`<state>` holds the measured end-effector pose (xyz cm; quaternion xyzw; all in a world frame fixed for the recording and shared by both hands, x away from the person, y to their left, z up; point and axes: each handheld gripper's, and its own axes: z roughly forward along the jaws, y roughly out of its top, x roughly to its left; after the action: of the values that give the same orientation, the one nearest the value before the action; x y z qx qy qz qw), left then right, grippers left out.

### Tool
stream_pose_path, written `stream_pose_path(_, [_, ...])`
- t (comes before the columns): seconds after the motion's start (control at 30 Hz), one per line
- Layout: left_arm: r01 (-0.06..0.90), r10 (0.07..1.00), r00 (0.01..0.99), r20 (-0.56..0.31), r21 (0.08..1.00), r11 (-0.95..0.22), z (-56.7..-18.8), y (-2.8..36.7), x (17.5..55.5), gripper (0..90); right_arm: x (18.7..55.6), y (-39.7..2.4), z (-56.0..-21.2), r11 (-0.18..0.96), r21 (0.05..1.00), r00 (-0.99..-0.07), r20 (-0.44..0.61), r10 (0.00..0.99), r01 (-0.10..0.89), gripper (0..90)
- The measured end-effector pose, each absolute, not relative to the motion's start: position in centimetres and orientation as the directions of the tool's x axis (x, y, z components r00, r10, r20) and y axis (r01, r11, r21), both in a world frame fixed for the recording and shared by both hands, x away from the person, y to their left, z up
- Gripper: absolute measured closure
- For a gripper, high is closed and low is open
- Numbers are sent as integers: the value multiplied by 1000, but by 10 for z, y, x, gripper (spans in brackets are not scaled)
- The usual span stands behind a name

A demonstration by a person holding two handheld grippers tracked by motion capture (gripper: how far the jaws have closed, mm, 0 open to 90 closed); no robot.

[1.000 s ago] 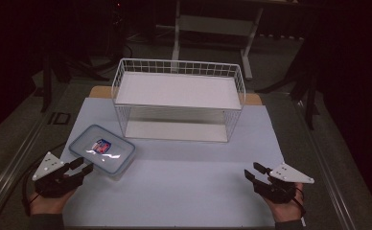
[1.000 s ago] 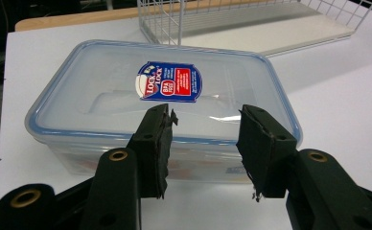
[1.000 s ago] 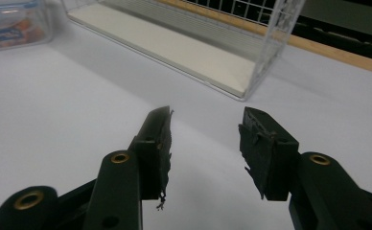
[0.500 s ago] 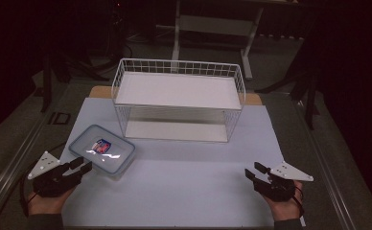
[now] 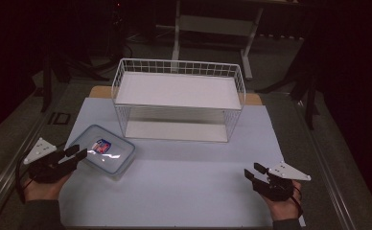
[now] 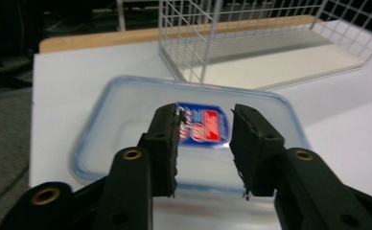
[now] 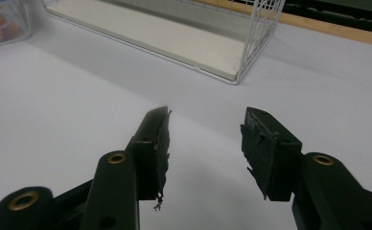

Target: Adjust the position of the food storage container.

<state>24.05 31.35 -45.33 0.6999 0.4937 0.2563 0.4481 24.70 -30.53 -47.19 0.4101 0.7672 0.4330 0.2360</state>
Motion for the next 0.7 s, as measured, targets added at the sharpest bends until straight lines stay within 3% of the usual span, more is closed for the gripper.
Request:
stream_pose_path(0.13, [476,933,356,-60,870,-126,-455,318,258,686,247,-307,-471,284,862,-544,-11,839,420,502])
stream_pose_path(0.33, [519,968,250,29,840,-159,-460,325,282,894,247,-310,-471,271,863,-533,-3,846,425,501])
stream_pose_path(0.7, [613,984,169,64,774,-156,-479,345,308,899,247,-309,-471,278,861,-533,-9,846,427,498])
